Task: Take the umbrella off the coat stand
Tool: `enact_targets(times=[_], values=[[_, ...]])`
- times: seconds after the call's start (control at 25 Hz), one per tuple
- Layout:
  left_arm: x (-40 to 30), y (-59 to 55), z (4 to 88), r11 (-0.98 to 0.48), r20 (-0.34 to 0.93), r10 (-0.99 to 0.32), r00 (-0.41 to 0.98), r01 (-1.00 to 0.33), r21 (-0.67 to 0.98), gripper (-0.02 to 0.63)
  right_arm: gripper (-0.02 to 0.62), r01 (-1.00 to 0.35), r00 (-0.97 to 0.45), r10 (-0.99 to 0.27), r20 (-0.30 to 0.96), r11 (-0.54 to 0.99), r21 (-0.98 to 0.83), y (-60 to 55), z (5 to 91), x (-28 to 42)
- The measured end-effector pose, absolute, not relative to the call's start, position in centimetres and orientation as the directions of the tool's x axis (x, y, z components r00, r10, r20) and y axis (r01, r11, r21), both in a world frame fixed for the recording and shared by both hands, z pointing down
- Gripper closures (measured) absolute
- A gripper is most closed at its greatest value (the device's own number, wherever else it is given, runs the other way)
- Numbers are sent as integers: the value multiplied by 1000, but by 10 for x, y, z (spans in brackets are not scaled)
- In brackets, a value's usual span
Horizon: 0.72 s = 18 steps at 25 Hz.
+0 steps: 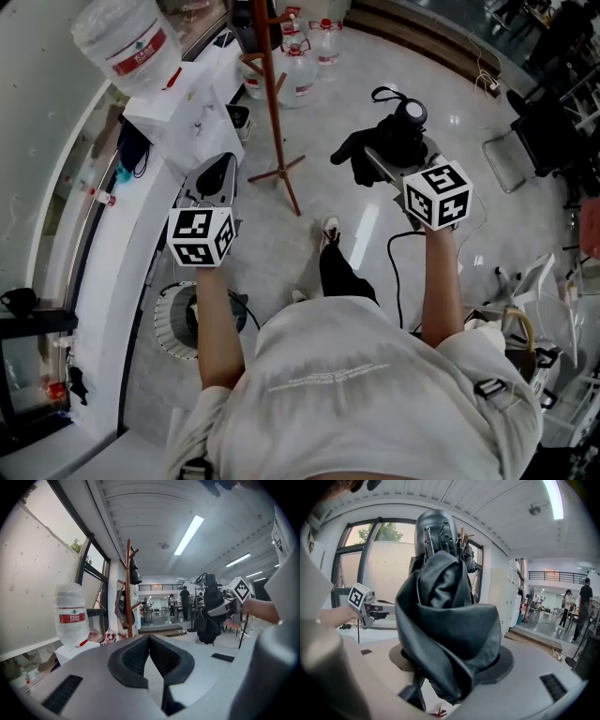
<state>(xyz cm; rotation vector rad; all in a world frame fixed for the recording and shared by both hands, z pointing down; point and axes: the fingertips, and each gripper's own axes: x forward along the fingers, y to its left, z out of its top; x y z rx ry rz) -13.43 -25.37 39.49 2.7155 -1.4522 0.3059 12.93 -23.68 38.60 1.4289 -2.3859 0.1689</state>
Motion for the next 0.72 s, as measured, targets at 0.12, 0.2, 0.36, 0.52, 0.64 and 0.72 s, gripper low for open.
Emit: enact_targets(times=[0.12, 0.2, 0.36, 0.52, 0.64, 0.72], values=[[-127, -250, 391, -576, 189, -810, 556, -815, -71, 591, 295, -877, -416, -835, 359, 474, 84, -228, 389, 131], [-122, -251, 387, -587, 184, -803, 567, -806, -78, 591, 295, -880, -414, -837, 357, 469, 79, -225, 390, 133], [-114, -254, 382, -605, 178, -791, 586, -792, -82, 589, 295, -883, -412, -840, 353, 463, 72, -224, 389, 135], [-111, -258, 383, -611, 179, -785, 593, -788, -70, 591, 295, -881, -412, -839, 354, 466, 78, -226, 391, 136], [-108, -260, 384, -616, 179, -781, 598, -784, -69, 591, 295, -881, -410, -839, 357, 466, 82, -228, 392, 138], [-107, -262, 385, -618, 180, -780, 600, -783, -69, 591, 295, -881, -409, -839, 359, 465, 82, -230, 394, 139]])
